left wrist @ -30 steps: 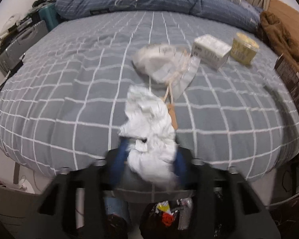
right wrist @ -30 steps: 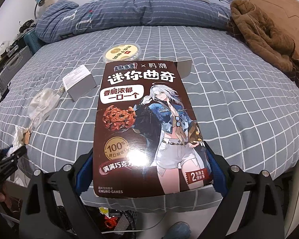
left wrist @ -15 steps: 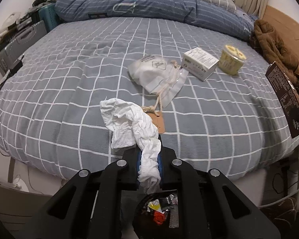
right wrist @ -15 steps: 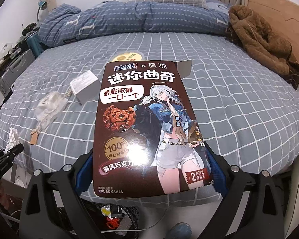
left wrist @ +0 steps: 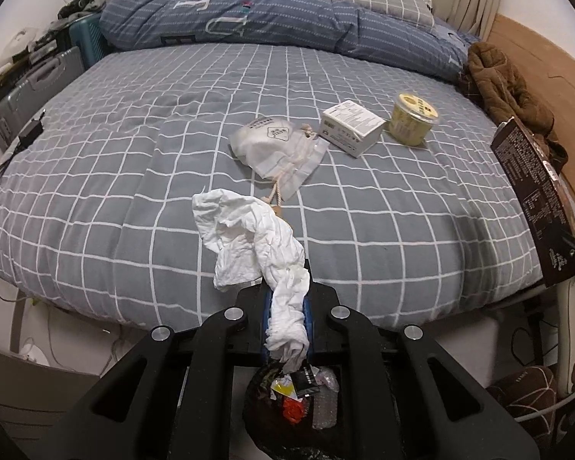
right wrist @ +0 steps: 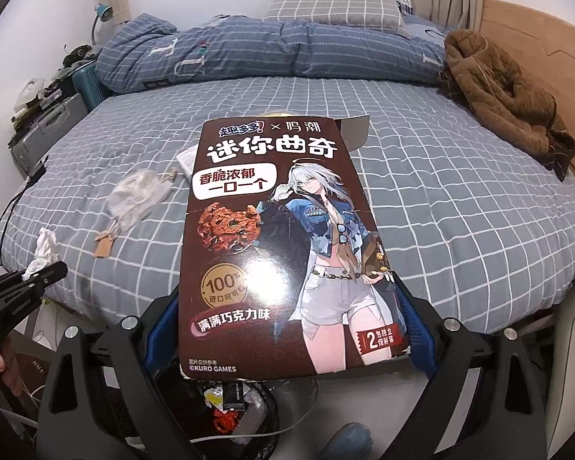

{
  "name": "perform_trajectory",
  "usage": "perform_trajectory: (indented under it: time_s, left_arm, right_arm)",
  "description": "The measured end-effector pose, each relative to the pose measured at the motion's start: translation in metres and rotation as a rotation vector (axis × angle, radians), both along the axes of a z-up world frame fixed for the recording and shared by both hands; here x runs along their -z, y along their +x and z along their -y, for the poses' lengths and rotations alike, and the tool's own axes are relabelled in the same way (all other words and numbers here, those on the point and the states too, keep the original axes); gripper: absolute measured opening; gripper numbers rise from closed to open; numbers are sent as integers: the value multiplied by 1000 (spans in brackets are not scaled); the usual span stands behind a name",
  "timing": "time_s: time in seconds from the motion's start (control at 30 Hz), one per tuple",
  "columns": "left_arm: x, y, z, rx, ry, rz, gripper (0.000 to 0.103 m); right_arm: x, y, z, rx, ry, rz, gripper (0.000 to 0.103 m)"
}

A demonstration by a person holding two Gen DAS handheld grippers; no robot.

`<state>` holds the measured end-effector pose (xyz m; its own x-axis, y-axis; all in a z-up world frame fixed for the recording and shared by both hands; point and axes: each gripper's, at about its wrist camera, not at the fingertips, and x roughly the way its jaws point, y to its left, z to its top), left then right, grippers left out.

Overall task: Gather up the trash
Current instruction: 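Carry the white tissue and brown cookie box down to the floor bin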

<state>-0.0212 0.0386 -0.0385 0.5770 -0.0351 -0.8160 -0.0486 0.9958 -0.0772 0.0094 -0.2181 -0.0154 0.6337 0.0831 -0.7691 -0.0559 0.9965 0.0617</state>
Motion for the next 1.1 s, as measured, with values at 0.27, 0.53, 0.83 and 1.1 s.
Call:
perform_trajectory:
  time_s: [0.27,0.53,0.83,1.1]
  left_arm:
    - [-6,-21,7,11,-1,3,11]
    - [-2,-42,13,22,-8,-10,11]
    - [18,-65,18,33,-28,-55,11]
    - [37,-81,21,34,-29,-91,11]
  right_arm:
    - [-1,-27,-13,-21,4,-2,90]
    - [5,-56,-23,-31,16,-16,90]
    - [24,-86,-34,-46,21,-50,90]
    - [48,-107,-44,-50,16,-91,90]
